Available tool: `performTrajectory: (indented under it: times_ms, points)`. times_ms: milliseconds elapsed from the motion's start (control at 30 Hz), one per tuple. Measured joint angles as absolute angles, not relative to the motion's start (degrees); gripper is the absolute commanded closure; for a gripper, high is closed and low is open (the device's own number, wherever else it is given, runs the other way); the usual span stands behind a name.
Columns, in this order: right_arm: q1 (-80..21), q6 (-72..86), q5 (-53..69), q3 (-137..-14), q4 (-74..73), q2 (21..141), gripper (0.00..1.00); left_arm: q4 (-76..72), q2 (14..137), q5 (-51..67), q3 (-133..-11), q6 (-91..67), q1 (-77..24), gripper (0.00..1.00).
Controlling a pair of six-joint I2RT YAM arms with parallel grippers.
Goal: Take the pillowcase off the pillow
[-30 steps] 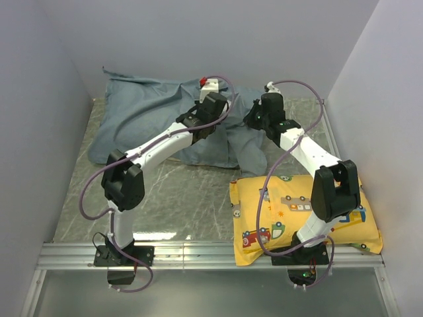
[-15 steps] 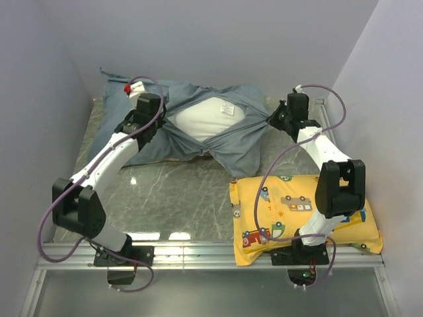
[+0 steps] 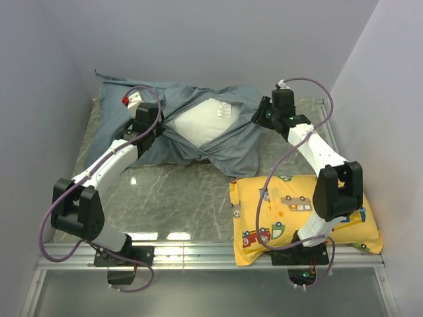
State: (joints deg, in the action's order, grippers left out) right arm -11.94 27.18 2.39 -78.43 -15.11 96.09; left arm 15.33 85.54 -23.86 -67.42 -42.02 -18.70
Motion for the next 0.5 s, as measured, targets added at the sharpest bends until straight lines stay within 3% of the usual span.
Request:
performTrajectory:
  times_ms: [33,200,400,500]
  points:
    - [-13.1,26.9,0.8,-78.4,-16.3,95.4,0.4,15.0,85.5,-23.9,-67.4,-42.2,-18.7,0.99]
    - [-23.4,25.4,-7.1,-77.5,-19.0,90.5,0.26,13.6,85.6,-23.8,-67.4,-43.0,-18.7,1.0]
    - [-31.0,25.5,-8.1,-76.9,-18.6,88.7,0.23,12.6,85.8,-23.8,-66.8,-43.7,-18.7,1.0]
    - [-30.6,25.8,-7.5,-76.8,-18.3,92.9,0.28,12.6,85.8,-23.7,-66.8,-44.4,-18.5,0.99]
